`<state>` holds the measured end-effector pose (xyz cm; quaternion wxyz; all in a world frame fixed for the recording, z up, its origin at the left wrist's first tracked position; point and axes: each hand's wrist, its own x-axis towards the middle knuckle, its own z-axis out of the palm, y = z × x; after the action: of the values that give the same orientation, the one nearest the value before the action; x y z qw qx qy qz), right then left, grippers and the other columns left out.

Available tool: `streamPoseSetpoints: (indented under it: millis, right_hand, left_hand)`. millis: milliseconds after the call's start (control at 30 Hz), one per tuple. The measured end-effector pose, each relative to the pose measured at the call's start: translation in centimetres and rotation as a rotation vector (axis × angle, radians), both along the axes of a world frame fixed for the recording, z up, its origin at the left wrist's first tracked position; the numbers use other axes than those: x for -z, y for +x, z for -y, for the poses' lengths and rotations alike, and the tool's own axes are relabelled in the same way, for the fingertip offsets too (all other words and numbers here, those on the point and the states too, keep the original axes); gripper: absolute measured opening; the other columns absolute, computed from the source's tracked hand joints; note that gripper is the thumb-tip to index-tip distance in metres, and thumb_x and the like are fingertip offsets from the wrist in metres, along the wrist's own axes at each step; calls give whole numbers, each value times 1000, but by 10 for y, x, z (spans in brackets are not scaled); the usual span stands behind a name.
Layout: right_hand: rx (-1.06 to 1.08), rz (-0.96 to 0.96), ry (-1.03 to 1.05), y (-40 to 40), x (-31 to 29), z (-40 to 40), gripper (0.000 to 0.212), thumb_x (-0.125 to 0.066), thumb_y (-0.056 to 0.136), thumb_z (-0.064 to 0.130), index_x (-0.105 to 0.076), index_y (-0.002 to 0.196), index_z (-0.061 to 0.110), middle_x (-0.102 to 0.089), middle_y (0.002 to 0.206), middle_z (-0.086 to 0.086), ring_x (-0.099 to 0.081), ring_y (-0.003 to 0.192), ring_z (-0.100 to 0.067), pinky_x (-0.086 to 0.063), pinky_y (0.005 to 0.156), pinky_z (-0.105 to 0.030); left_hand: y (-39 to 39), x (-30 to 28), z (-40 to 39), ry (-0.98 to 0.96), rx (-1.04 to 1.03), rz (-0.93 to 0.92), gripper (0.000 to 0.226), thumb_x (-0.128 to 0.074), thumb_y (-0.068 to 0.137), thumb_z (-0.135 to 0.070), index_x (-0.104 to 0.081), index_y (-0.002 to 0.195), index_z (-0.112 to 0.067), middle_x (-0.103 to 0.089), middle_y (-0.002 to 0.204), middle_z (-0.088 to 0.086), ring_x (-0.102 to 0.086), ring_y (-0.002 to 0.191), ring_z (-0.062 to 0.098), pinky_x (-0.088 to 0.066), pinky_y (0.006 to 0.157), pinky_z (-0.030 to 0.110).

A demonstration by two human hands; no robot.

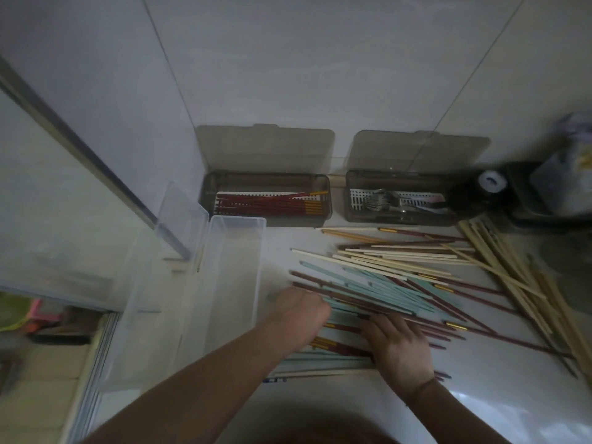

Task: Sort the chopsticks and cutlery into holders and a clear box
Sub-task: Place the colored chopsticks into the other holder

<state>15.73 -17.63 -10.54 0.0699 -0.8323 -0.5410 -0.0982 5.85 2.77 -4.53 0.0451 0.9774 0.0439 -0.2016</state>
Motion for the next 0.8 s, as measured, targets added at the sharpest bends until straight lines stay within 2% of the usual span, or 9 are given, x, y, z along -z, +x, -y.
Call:
streamPoseSetpoints:
  millis: [33,133,200,300,400,433,533,667,800]
  right_hand:
    - [-16,5,-13,0,-1,-1,24,-48,83,22,-71,90,21,-66,86,-1,-62,75,-28,-47,61,-34]
    - [-32,-1,-65,0,-6,-9,28,-44,83,27,-71,86,21,-66,83,0,-62,75,-27,-49,63,-35]
    - [24,-53,-68,-1,-8,-15,28,-43,83,32,-70,81,24,-64,80,3,-61,73,-24,-48,60,-33]
    - [93,-114,-54,-3,-8,-19,29,-44,84,36,-70,77,26,-62,79,4,-60,73,-23,-47,60,-32]
    - [114,-119,-10,-9,-7,-18,26,-46,84,35,-69,77,23,-60,79,2,-59,75,-25,-46,61,-33]
    - [119,-119,-1,-11,-6,-18,25,-47,84,34,-68,77,22,-60,80,2,-58,76,-26,-46,61,-33]
    - [135,-99,-28,-14,-3,-20,26,-45,84,32,-68,80,20,-59,82,0,-57,78,-28,-45,63,-36]
    - [151,-45,-43,-12,-11,-25,31,-40,86,35,-68,85,21,-60,88,0,-53,85,-28,-36,71,-38]
    - [200,-33,244,-9,-39,-34,22,-53,85,36,-61,95,17,-60,104,-9,-51,100,-33,-37,84,-46]
  left_hand:
    - [1,0,1,-19,0,-16,9,-76,71,-7,-72,76,-13,-71,77,5,-68,71,24,-37,58,27]
    - [1,-7,1,-13,3,35,18,-83,56,-7,-69,61,-16,-65,60,0,-63,53,20,-30,50,22]
    - [-2,10,2,-11,35,19,12,-77,68,-10,-70,70,-19,-67,66,-2,-65,58,19,-31,52,23]
    - [-5,13,2,-52,90,82,24,-86,54,-17,-67,67,-22,-64,58,-3,-61,49,16,-33,46,19]
    - [-6,18,7,-112,73,147,8,-63,89,-20,-66,93,-14,-71,86,9,-68,77,29,-50,63,29]
    - [-6,19,9,-114,47,152,15,-54,96,-23,-65,98,-12,-70,93,12,-67,84,32,-53,69,34]
    - [-7,18,11,-110,31,158,23,-51,98,-26,-66,101,-10,-70,97,15,-66,88,35,-53,72,40]
    - [-8,18,8,-104,56,225,15,-59,94,-26,-69,94,-14,-71,90,8,-68,81,30,-50,63,34]
    - [-8,9,-4,-298,-192,378,26,-47,101,-33,-67,104,-18,-70,93,5,-66,83,26,-47,69,32]
